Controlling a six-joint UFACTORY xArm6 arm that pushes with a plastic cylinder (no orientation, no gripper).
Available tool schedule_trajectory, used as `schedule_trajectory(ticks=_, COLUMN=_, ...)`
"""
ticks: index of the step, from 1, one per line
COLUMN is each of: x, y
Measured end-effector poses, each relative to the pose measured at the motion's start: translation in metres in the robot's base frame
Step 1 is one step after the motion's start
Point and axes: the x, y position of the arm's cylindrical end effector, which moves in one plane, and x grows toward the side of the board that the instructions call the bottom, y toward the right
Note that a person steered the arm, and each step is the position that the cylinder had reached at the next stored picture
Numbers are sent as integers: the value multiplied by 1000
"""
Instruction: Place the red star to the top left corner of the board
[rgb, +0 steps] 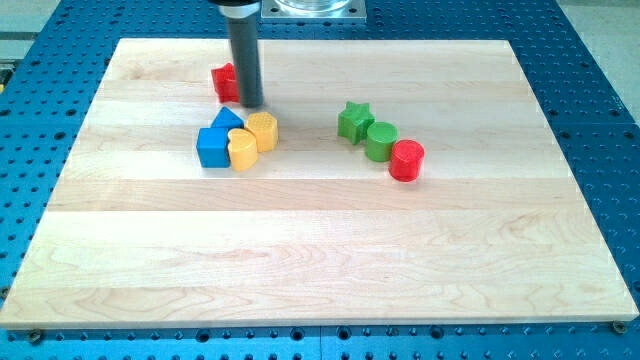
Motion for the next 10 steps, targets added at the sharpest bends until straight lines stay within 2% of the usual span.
schedule_trajectory(ticks=1, x=-23, y=-32)
schedule_trajectory(ticks=3, x=-37, y=-39)
schedule_trajectory(ticks=5, x=-88, y=-40)
schedule_trajectory(ticks=10, x=-94, y=-87)
